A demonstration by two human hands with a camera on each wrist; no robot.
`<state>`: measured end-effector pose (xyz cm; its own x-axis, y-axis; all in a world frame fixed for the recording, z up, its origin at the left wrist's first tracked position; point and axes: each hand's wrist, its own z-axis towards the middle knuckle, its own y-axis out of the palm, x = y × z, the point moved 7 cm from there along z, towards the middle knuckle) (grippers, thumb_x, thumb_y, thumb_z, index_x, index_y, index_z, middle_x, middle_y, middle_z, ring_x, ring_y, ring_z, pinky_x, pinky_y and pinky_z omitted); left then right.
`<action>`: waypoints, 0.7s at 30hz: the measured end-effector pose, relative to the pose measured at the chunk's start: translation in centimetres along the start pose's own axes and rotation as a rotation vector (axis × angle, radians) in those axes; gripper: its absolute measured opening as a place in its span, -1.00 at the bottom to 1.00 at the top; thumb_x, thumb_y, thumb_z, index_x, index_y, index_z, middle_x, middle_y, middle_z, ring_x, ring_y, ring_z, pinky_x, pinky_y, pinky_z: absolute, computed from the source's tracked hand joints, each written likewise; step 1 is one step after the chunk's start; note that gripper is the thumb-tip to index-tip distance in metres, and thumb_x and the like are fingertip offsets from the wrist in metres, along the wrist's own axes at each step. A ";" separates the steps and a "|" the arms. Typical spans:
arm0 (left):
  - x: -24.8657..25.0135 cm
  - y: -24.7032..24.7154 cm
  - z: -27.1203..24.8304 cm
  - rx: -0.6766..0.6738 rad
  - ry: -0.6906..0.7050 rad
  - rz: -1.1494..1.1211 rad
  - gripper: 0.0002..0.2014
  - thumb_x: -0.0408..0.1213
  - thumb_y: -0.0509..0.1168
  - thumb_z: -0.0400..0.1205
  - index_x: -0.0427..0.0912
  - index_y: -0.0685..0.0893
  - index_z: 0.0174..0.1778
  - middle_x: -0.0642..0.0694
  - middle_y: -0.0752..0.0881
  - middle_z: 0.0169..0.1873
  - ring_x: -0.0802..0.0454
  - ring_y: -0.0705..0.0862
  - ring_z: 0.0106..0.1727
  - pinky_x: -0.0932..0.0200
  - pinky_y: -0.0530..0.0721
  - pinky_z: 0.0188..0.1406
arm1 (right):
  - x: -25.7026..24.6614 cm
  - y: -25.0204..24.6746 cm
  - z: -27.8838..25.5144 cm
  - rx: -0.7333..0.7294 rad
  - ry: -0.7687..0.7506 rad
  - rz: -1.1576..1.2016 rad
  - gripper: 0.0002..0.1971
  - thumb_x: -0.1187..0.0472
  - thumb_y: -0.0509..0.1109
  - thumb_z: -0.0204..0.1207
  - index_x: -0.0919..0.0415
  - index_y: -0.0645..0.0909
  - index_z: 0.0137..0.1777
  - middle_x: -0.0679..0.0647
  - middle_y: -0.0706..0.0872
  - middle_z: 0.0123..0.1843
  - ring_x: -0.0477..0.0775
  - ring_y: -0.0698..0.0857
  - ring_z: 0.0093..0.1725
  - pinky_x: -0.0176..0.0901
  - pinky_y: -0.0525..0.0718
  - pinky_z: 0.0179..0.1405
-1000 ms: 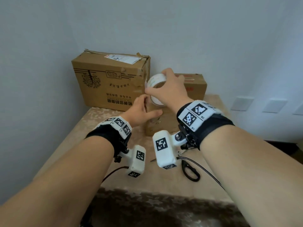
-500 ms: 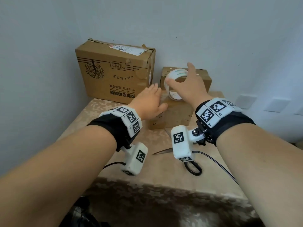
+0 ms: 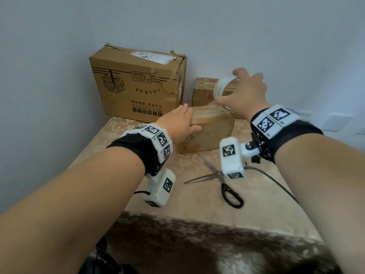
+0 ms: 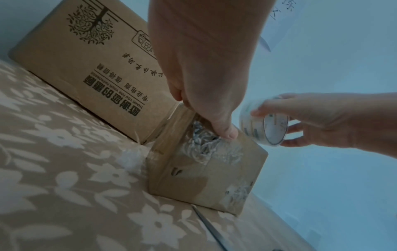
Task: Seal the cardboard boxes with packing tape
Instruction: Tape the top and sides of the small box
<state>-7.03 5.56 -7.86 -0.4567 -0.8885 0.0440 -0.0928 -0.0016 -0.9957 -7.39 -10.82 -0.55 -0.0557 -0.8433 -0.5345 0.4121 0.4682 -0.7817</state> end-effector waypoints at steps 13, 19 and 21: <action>0.9 -1.0 1.6 0.003 0.005 0.135 -0.36 0.33 -0.11 0.64 0.24 0.01 0.65 -0.32 0.30 0.50 -0.29 0.29 0.49 -0.16 0.35 0.41 | 4.2 2.1 -0.6 -0.009 0.188 0.495 -0.03 -0.21 0.49 0.31 0.01 0.04 0.61 0.09 0.51 0.44 0.15 0.53 0.37 -0.06 0.51 0.30; 1.0 -0.6 3.4 -0.009 -0.028 0.079 0.01 0.49 -0.03 0.49 -0.17 -0.04 0.68 -0.24 0.16 0.64 -0.23 0.18 0.61 -0.15 0.19 0.59 | 3.1 2.3 -0.3 -0.045 0.196 0.587 0.04 -0.19 0.52 -0.01 -0.04 0.10 0.49 0.14 0.46 0.38 0.13 0.52 0.32 0.13 0.56 0.35; 1.0 -0.1 3.4 0.017 -0.027 0.061 0.00 0.48 -0.04 0.51 -0.19 -0.06 0.68 -0.21 0.16 0.64 -0.22 0.21 0.61 -0.14 0.22 0.58 | 2.9 2.1 0.1 -0.039 0.165 0.564 -0.02 -0.08 0.60 0.14 0.03 0.12 0.49 0.12 0.45 0.38 0.11 0.51 0.31 0.03 0.55 0.35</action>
<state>-4.41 3.13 -7.96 -0.4366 -0.8995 -0.0184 -0.0505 0.0450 -0.9977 -6.60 -12.31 -3.77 0.0206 -0.4102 -0.9118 0.3853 0.8448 -0.3713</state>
